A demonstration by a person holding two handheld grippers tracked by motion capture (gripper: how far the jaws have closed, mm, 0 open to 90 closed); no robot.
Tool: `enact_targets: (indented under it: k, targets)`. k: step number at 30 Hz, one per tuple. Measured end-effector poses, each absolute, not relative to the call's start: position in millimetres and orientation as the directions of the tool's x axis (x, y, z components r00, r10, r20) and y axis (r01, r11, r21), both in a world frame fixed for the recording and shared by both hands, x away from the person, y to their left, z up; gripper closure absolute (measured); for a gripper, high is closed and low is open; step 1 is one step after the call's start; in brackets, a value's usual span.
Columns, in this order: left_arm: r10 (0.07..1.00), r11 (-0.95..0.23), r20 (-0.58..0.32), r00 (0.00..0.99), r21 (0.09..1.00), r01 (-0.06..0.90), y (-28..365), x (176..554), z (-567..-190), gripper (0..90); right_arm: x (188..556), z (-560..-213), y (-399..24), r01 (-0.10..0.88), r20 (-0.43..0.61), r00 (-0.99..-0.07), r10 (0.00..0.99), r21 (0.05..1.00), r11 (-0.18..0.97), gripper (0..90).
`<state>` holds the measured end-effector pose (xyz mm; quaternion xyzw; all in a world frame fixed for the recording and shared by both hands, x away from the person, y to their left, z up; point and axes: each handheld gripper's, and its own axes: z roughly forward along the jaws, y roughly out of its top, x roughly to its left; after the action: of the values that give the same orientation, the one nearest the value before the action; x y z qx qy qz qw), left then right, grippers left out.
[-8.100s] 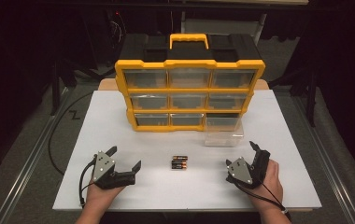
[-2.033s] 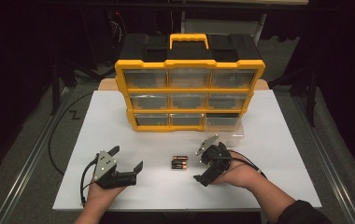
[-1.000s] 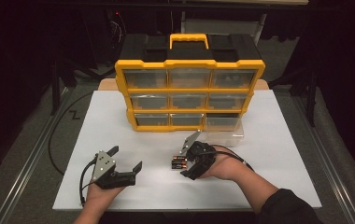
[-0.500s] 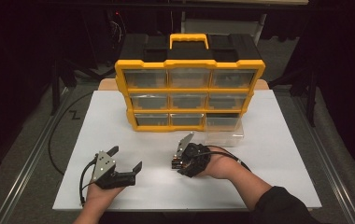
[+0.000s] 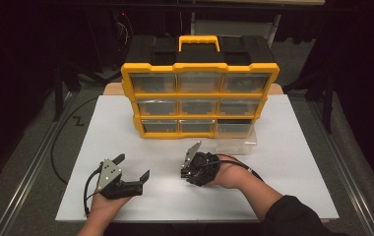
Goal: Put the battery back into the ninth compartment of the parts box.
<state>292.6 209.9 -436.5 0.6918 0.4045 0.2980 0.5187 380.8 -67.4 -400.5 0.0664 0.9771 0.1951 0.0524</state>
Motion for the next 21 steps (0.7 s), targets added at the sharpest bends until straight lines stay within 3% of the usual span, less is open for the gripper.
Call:
enact_targets:
  k: [21]
  targets:
    - [0.869,-0.134,-0.007,0.495,0.959,0.248,210.1,292.6,-436.3,0.3,380.9,-408.2,-63.5,0.095,-0.063,-0.990,0.126,0.366,0.926,76.9]
